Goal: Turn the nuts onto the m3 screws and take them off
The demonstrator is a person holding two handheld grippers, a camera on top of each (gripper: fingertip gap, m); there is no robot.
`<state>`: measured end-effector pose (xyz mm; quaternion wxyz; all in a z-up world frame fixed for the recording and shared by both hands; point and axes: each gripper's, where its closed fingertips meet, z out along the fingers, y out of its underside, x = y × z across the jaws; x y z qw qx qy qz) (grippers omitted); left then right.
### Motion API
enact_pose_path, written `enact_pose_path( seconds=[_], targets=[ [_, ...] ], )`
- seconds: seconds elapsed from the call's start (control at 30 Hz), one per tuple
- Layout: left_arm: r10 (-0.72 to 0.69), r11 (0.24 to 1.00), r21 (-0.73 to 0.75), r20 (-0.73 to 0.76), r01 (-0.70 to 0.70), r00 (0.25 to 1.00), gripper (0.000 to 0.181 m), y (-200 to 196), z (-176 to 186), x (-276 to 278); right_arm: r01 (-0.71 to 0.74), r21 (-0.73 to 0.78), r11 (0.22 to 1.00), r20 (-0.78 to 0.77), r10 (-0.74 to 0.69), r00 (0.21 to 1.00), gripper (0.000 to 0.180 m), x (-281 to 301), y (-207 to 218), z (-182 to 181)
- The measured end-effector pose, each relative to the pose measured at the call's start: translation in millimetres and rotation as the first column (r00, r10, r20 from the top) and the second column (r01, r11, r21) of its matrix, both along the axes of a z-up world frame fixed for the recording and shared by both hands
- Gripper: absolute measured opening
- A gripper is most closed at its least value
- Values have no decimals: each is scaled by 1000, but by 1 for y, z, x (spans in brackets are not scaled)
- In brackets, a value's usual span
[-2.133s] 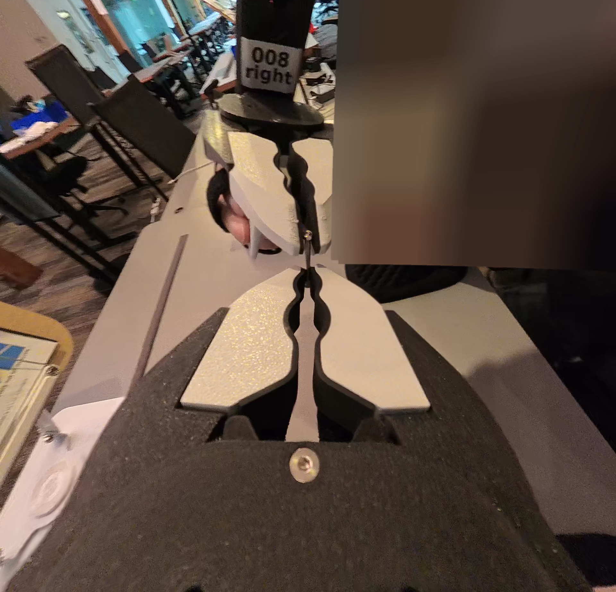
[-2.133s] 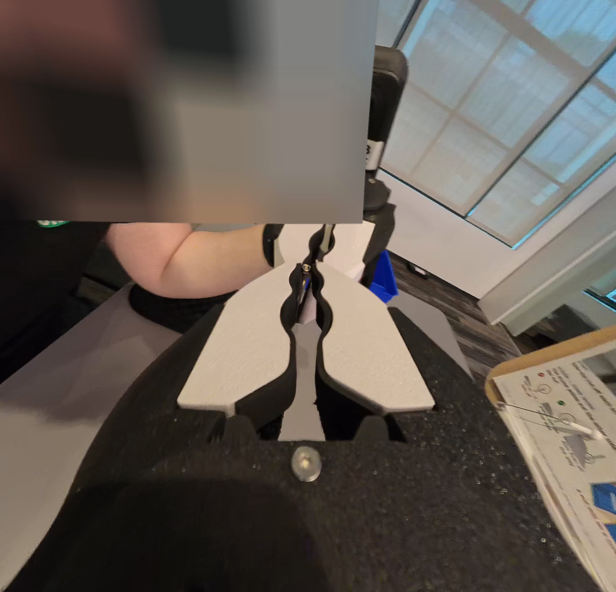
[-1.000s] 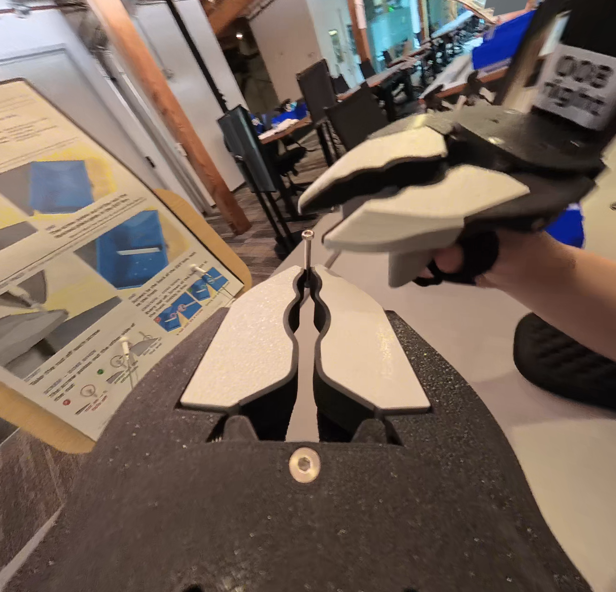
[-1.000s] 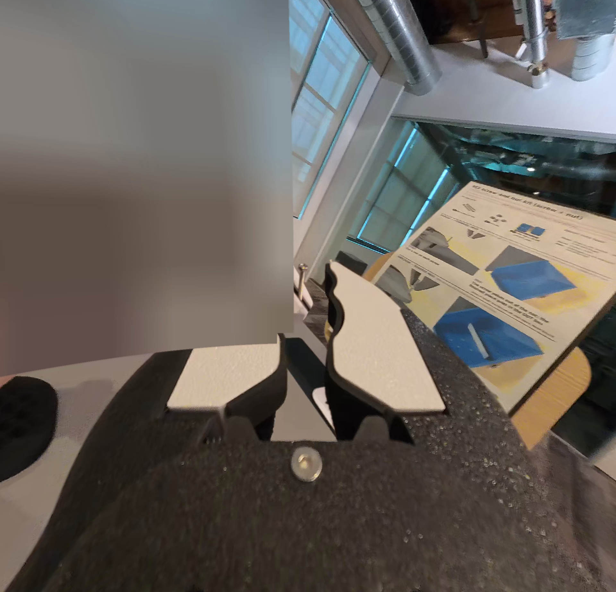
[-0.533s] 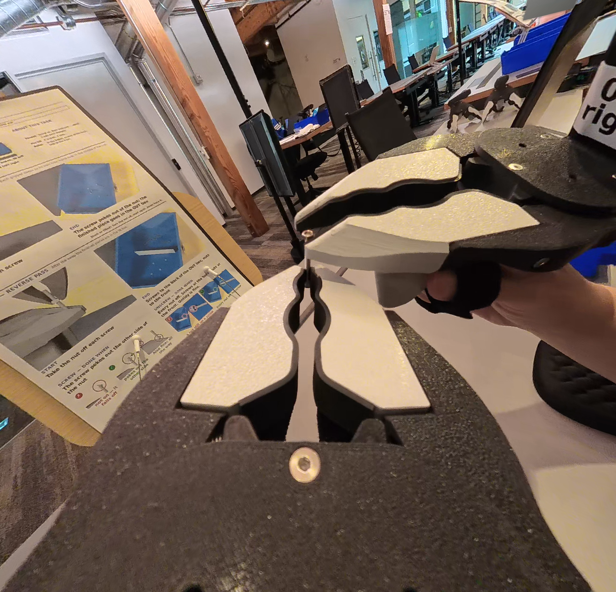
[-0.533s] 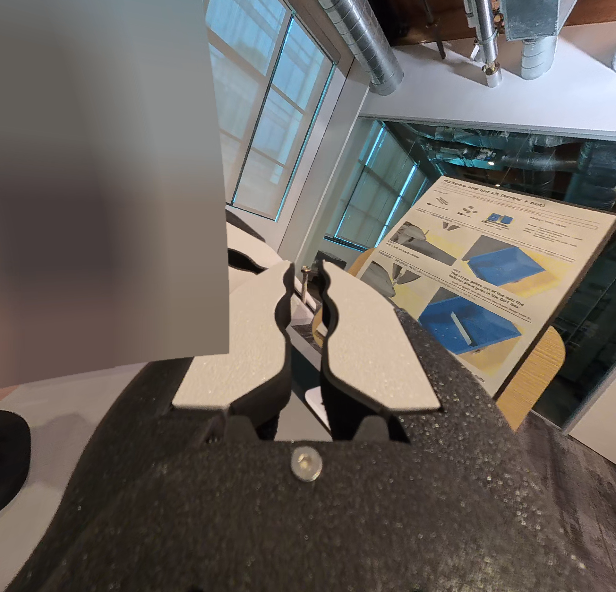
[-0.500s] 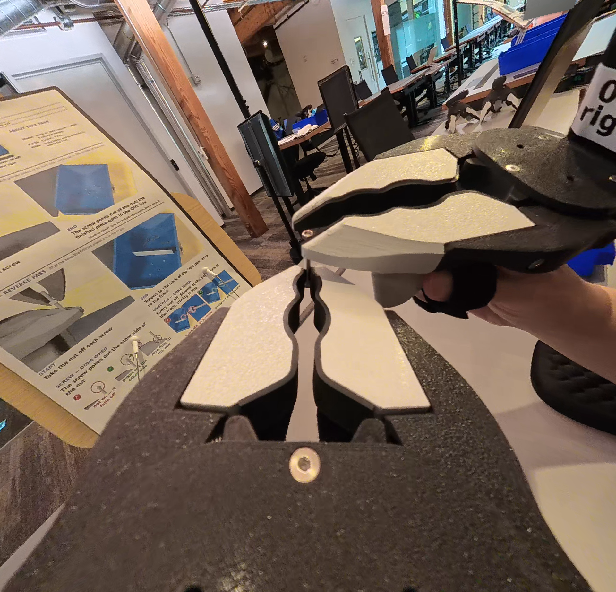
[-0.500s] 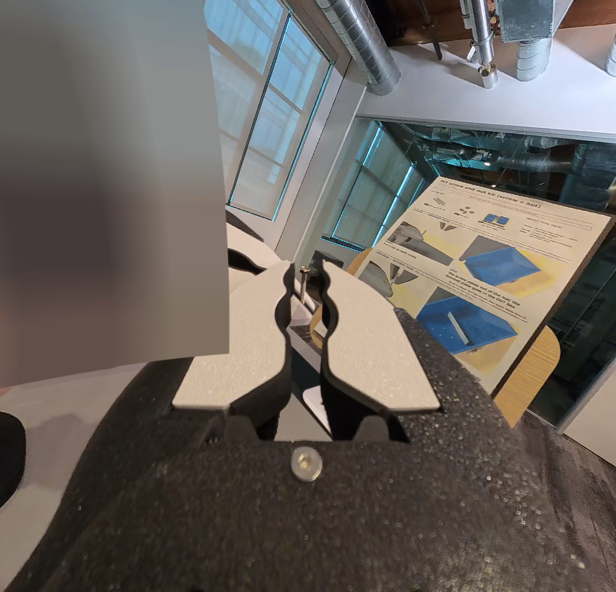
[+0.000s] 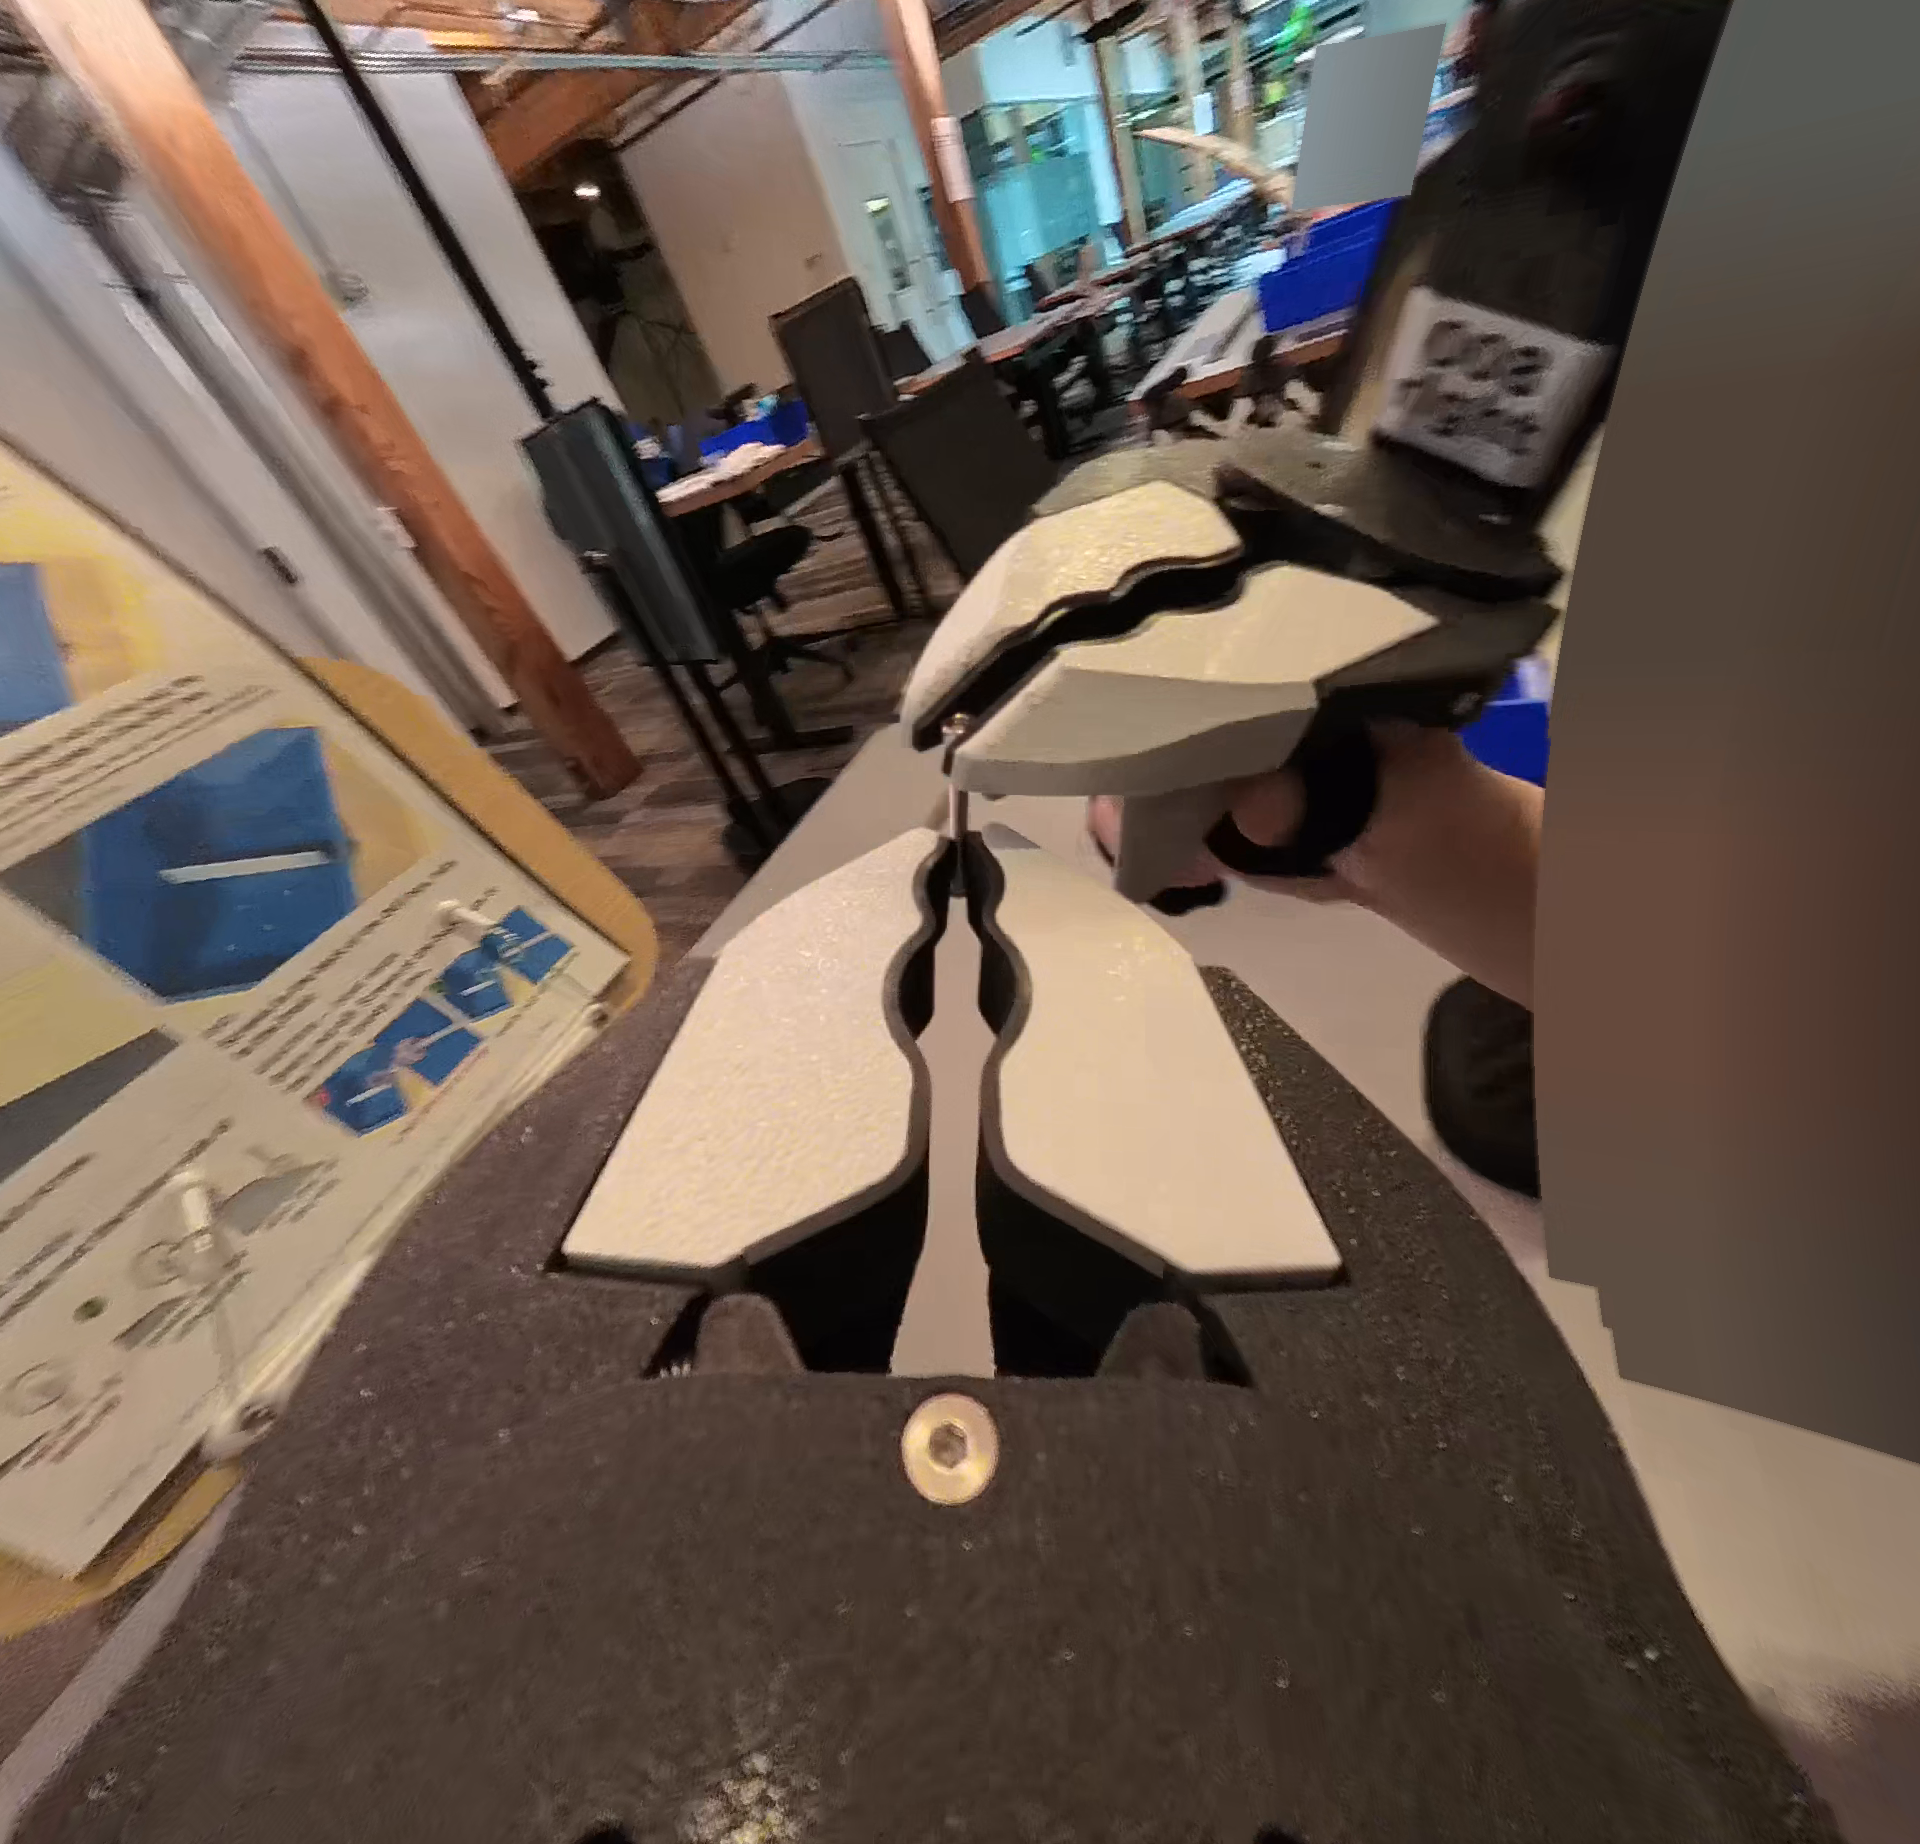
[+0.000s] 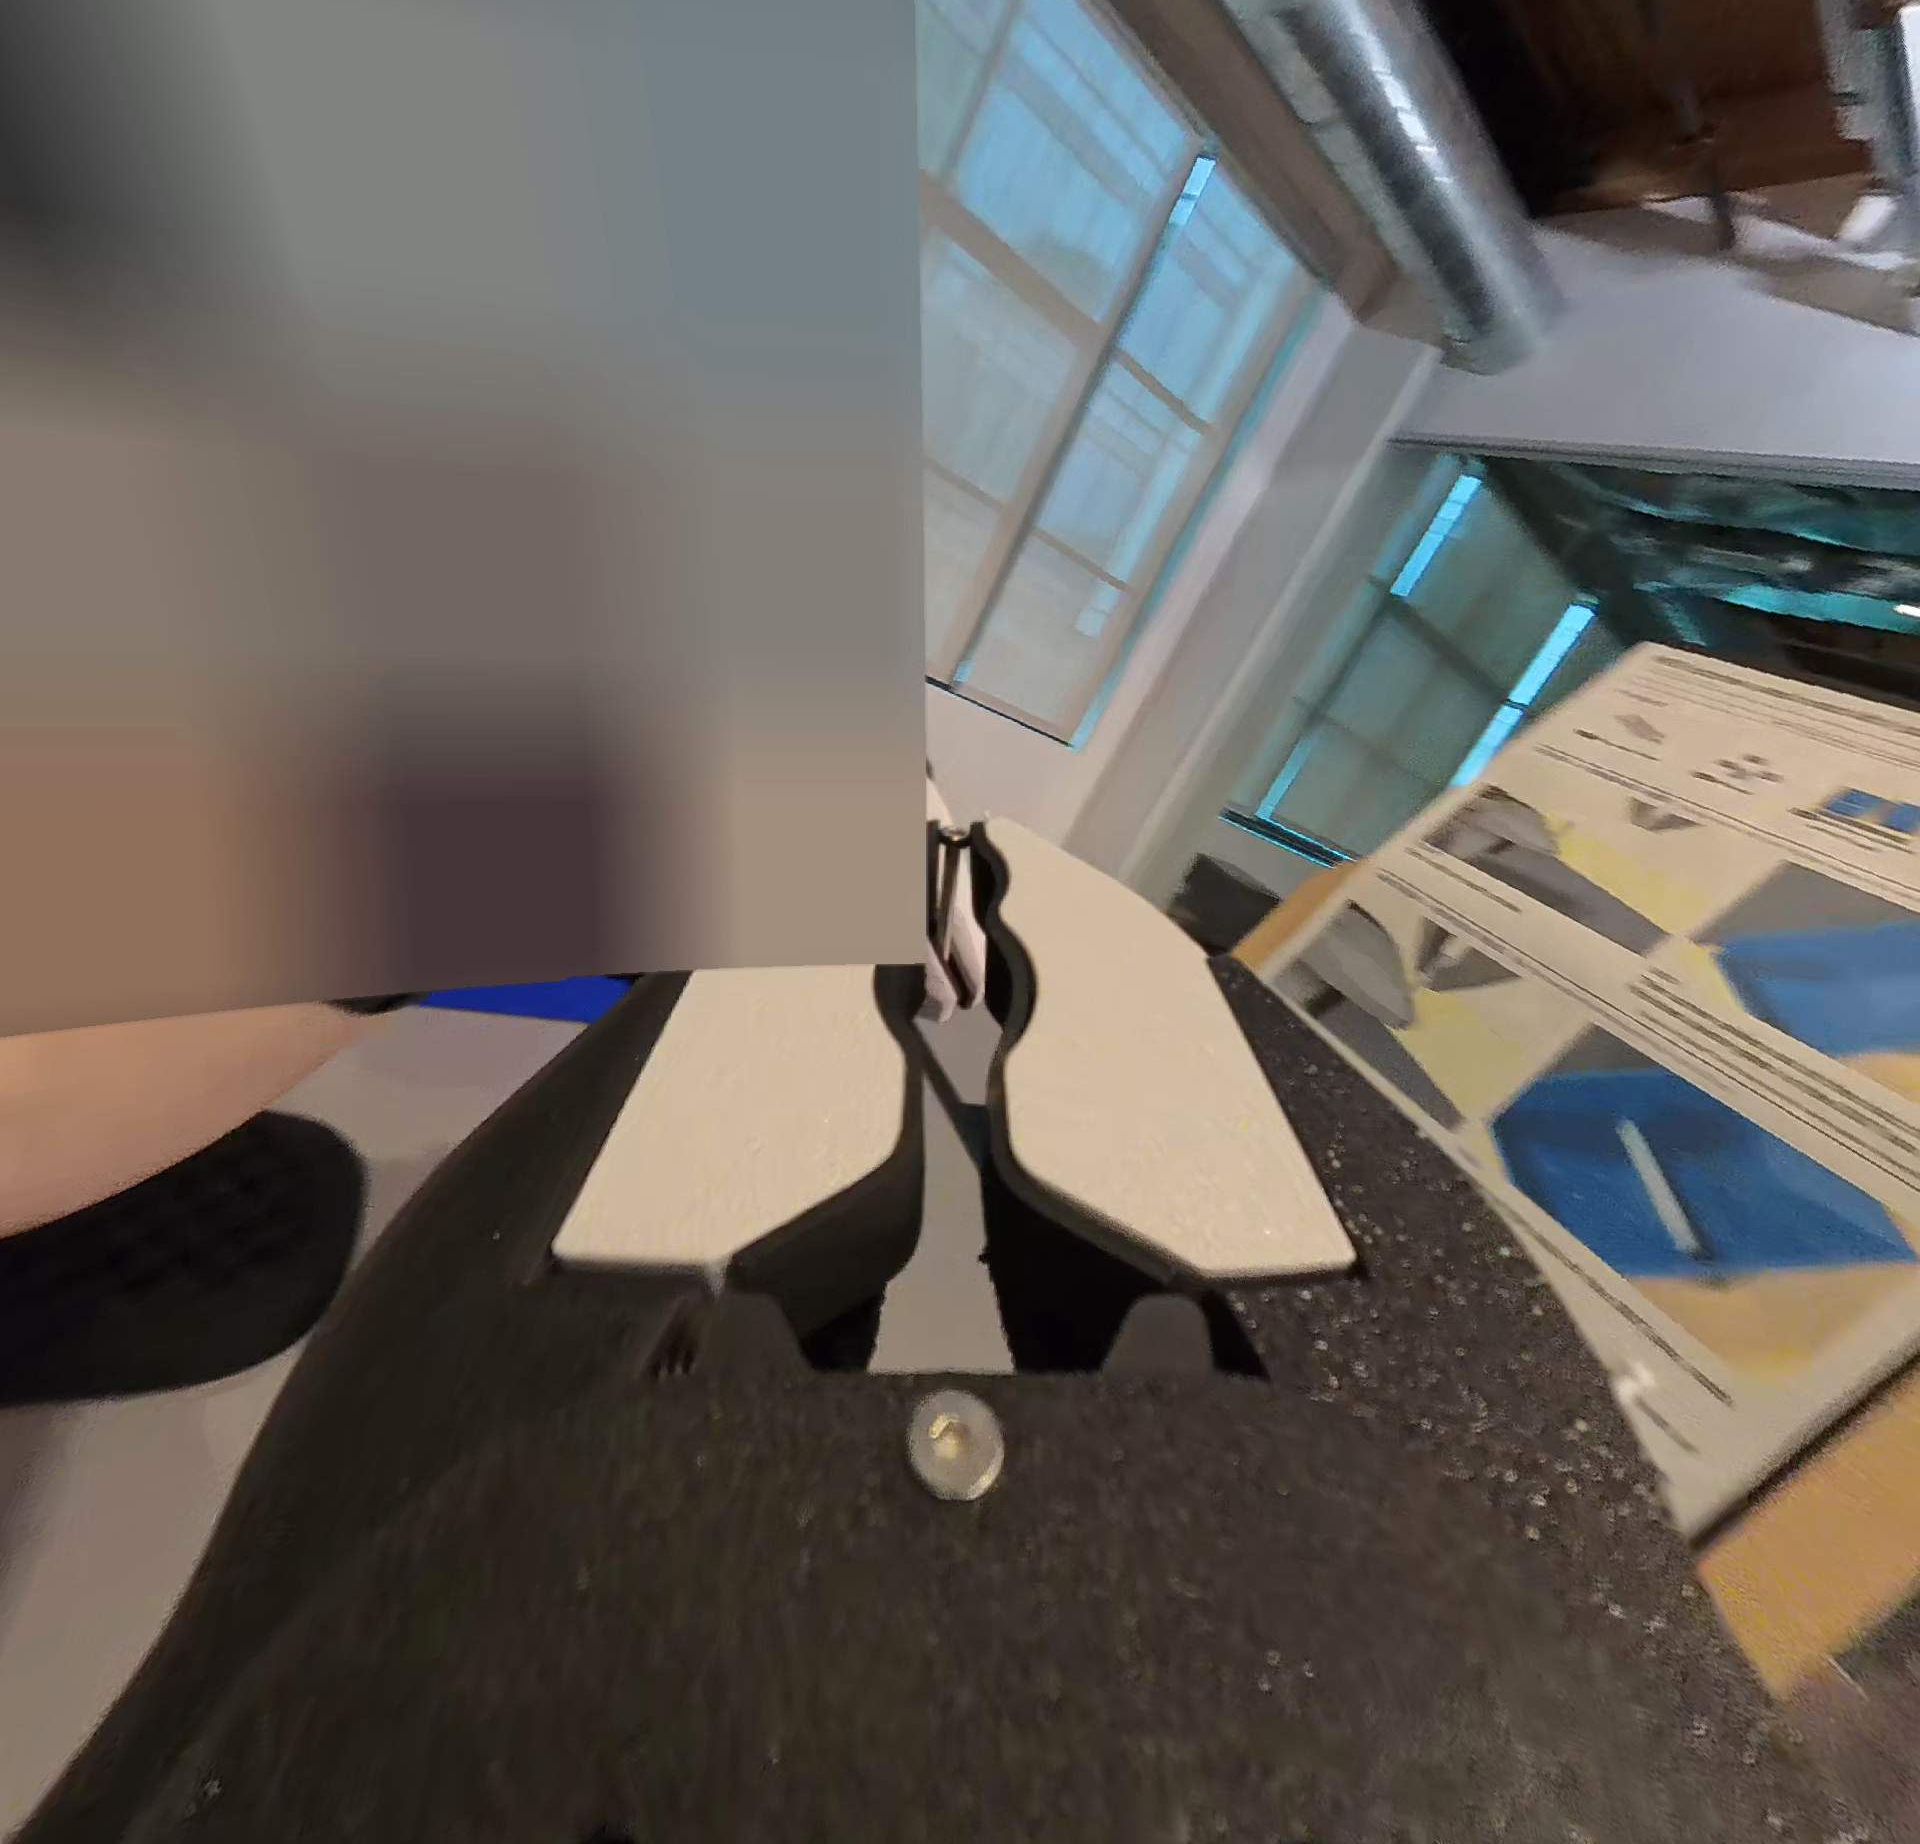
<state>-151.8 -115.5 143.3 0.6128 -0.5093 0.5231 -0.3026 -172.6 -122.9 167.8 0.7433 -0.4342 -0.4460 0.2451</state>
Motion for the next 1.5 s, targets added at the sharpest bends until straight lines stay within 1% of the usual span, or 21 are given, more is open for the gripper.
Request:
enact_pose_path(
  seconds=[0.03,0.17,0.27,0.37,0.43,0.57,0.63,0.7,0.9,1.03,1.13,1.2,1.27,1.4,1.5],
  targets=[
    [-37,999,-7,-16,37,999,2,-5,-2,-1,-47,-4,999,19,48,999,5,0,-4,-2],
    [-216,975,-65,-85,211,973,2,-28,-15,-2,-233,-24,972,106,234,966,5,0,-24,-14],
    [-354,933,-107,-109,343,929,2,-48,-22,-4,-372,-43,927,144,374,916,5,1,-43,-21],
    [-469,877,-168,-97,450,878,2,-65,-26,-3,-482,-63,874,145,486,862,5,3,-57,-25],
    [-515,846,-202,-71,494,854,2,-69,-26,-2,-522,-73,850,122,527,841,5,3,-60,-25],
    [-560,810,-228,-27,541,828,2,-72,-24,3,-563,-74,823,81,567,819,5,4,-62,-23],
    [-550,815,-230,-16,533,835,2,-69,-23,5,-549,-81,832,68,554,829,5,4,-58,-22],
    [-516,837,-226,-17,499,857,2,-62,-22,4,-505,-80,860,72,510,857,5,4,-51,-21],
    [-293,940,-198,-47,279,955,2,-33,-18,2,-269,-84,960,87,276,957,5,3,-22,-16],
    [-170,974,-159,-39,162,985,2,-22,-11,1,-155,-50,987,59,157,986,5,2,-12,-9],
    [-119,984,-137,-33,114,992,2,-19,-8,1,-84,-7,996,56,84,995,5,2,-7,-6],
    [-120,984,-134,-35,114,992,2,-20,-8,1,-69,18,997,65,68,996,5,1,-8,-6],
    [-171,976,-145,-30,165,985,2,-26,-8,1,-105,44,994,69,101,992,5,0,-15,-6],
    [-340,924,-193,-19,331,940,2,-47,-10,1,-275,50,960,74,271,960,5,0,-36,-8],
    [-438,877,-232,-26,421,899,2,-60,-14,-1,-378,30,925,88,374,923,5,-1,-47,-12]
  ],
)
